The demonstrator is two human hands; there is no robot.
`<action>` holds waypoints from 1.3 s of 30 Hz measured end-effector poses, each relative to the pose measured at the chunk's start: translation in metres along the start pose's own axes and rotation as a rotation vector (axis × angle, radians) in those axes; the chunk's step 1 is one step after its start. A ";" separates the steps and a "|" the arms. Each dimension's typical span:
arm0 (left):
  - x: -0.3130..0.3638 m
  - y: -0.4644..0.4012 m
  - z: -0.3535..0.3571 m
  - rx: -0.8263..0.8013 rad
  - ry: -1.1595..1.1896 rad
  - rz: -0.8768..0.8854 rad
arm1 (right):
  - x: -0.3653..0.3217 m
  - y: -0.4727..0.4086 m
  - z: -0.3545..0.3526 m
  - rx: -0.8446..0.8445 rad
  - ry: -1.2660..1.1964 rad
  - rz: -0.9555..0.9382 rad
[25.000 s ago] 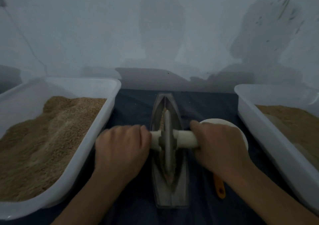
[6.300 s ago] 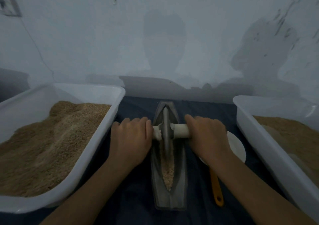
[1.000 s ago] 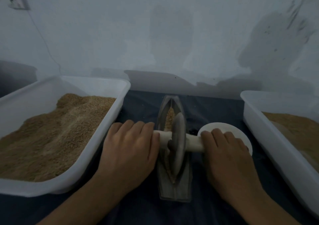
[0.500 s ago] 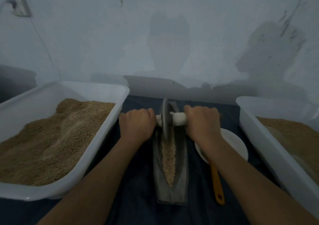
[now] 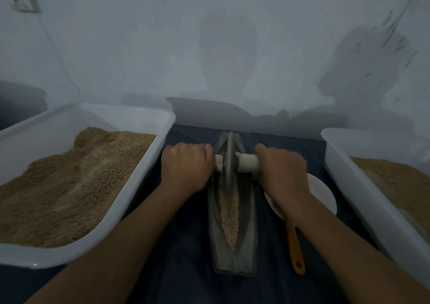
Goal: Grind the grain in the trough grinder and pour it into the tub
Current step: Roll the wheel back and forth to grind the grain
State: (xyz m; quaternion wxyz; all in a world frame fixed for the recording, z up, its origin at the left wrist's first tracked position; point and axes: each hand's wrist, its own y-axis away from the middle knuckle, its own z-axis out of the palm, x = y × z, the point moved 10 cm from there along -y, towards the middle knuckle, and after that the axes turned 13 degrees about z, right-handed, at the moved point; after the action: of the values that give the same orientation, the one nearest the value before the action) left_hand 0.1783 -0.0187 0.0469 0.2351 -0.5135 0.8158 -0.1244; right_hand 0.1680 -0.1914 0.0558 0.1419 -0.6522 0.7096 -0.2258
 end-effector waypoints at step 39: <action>0.015 0.080 -0.042 0.121 0.197 -0.030 | 0.008 0.070 -0.027 0.175 -0.159 -0.153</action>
State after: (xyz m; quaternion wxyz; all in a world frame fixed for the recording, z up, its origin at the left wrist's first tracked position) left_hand 0.0887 0.0018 0.0436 0.1822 -0.4960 0.8182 -0.2267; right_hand 0.0930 -0.1919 0.0445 0.2364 -0.7052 0.6220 -0.2448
